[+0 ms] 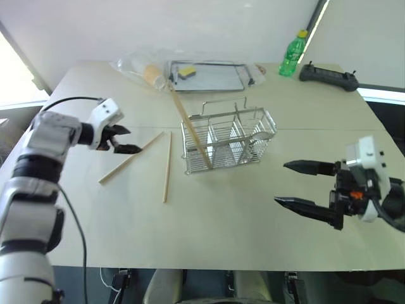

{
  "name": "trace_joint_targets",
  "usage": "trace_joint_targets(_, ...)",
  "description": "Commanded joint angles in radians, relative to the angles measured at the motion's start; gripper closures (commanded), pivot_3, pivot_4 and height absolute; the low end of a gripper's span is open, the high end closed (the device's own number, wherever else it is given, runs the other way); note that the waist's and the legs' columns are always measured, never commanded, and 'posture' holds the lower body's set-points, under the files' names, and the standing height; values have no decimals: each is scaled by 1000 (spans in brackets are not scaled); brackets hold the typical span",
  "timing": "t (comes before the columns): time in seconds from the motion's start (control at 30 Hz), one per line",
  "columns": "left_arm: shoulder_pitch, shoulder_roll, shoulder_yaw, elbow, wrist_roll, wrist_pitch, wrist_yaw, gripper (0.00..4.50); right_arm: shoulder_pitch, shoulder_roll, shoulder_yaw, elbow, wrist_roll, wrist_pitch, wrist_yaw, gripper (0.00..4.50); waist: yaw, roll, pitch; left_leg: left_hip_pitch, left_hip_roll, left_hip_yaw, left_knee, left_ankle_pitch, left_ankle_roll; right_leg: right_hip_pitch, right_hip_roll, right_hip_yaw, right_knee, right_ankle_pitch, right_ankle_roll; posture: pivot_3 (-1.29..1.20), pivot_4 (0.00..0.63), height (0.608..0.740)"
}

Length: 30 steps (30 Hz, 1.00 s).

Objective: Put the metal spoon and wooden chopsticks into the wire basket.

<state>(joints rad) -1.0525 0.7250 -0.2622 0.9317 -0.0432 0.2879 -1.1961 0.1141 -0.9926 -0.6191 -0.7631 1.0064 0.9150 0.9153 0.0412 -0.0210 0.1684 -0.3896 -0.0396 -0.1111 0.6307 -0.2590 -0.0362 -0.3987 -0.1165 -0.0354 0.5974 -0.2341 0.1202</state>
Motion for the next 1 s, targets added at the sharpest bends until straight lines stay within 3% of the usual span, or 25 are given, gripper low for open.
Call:
trace_joint_targets(0.03, -99, -53, -16, 165, 83, -108, 23, 0, 17, -11, -80, -36, 42, -14, -6, 50, -3, -1, 0, 0, 0, 0, 0, 0, 0, 0, 0, 0, 0, 0, 1, 0, 150, 709)
trace_joint_targets(0.27, -222, -162, -20, 359, 196, -152, 135, 0, 76, 4, -152, -85, 120, -8, -80, 50, -5, -2, 0, 1, 2, 0, 0, 0, 0, 0, 1, -1, 1, 1, 1, 0, 150, 709)
trace_joint_targets(0.63, -231, -214, 14, 414, 254, -135, 259, 0, 176, 31, -244, -141, 265, -35, -224, 50, -2, -3, 0, 1, 1, -1, 1, 0, 0, 1, 0, -1, 1, 1, 2, 0, 150, 709)
trace_joint_targets(0.73, -219, -225, 32, 420, 254, -109, 246, 873, 197, 25, -266, -145, 301, -40, -242, 0, -2, -3, 0, 1, 1, -1, 1, 0, 0, 1, 0, -1, 1, 1, 2, 0, 150, 709)
trace_joint_targets(0.9, -202, -225, 40, 425, 269, -78, 264, 3374, 235, 12, -295, -143, 325, -50, -237, 0, -4, -3, 0, 2, 1, -1, 1, 0, 0, 2, 0, -1, 2, 1, 2, 0, 150, 709)
trace_joint_targets(1.0, -197, -220, 47, 425, 275, -72, 286, 3374, 234, 4, -300, -128, 346, -59, -250, 0, -3, -3, 0, 2, 1, -1, 1, 0, 0, 2, 0, -1, 2, 1, 2, 0, 150, 709)
